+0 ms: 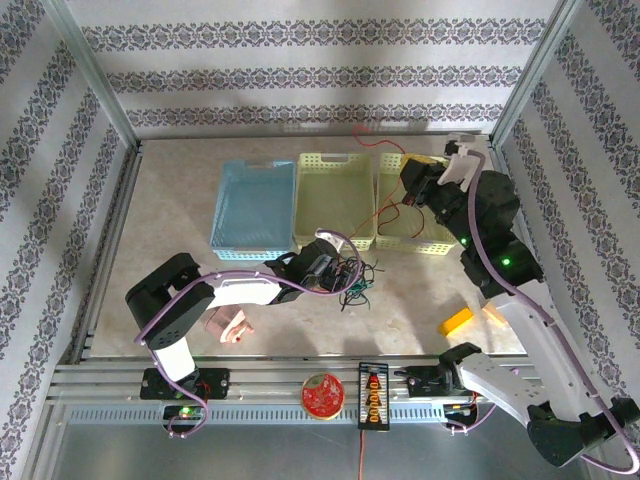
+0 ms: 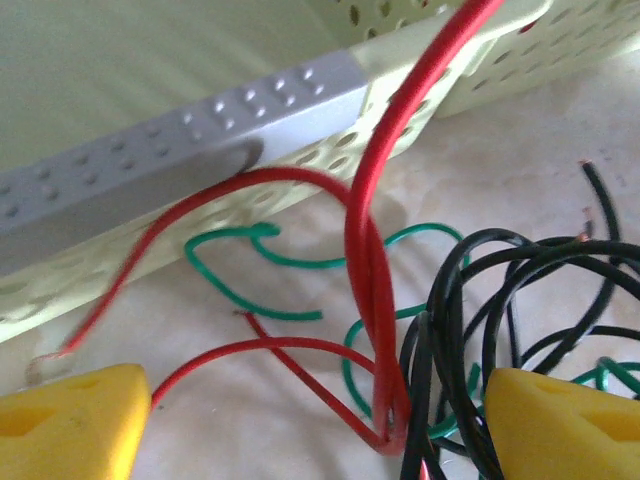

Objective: Untangle the cables

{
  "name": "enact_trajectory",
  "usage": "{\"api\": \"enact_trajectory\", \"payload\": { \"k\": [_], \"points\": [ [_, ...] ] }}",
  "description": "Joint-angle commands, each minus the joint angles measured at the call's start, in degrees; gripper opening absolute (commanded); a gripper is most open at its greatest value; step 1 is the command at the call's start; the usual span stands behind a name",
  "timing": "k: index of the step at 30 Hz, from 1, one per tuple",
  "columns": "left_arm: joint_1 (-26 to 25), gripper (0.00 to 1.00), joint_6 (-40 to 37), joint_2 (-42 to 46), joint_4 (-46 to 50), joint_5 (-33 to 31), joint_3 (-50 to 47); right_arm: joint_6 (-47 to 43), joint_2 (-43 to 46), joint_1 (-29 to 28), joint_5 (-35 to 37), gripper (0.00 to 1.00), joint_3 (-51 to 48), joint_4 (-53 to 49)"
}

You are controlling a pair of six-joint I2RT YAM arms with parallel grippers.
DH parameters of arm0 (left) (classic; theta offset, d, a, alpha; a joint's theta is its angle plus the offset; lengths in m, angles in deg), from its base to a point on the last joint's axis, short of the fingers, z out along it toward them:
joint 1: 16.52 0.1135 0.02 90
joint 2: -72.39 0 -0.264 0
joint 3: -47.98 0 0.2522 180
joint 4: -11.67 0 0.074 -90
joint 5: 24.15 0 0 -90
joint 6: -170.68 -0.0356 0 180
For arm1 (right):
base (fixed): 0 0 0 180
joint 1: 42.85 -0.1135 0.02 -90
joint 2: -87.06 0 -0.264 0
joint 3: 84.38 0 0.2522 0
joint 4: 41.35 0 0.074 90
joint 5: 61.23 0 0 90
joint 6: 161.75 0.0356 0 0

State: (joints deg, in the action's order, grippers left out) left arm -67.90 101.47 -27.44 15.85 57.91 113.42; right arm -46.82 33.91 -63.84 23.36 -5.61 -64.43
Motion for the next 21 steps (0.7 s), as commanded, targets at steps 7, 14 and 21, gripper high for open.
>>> {"api": "enact_trajectory", "payload": {
  "k": [7, 14, 21],
  "points": [
    [-0.74, 0.87, 0.7, -0.63, 4.31, -4.1, -0.77, -1.95, 2.57, 5.55, 4.99, 0.03, 4.22, 1.88],
    [-0.74, 0.86, 0.87, -0.58, 4.57, -4.31, -0.88, -3.54, 2.02, 8.63, 8.1, 0.03, 7.4, 5.42],
    [-0.74, 0.86, 1.26, 0.16, 4.05, -5.09, -1.76, -3.56, 2.0, 9.9, 12.67, 0.04, 5.73, 12.84]
  ]
}}
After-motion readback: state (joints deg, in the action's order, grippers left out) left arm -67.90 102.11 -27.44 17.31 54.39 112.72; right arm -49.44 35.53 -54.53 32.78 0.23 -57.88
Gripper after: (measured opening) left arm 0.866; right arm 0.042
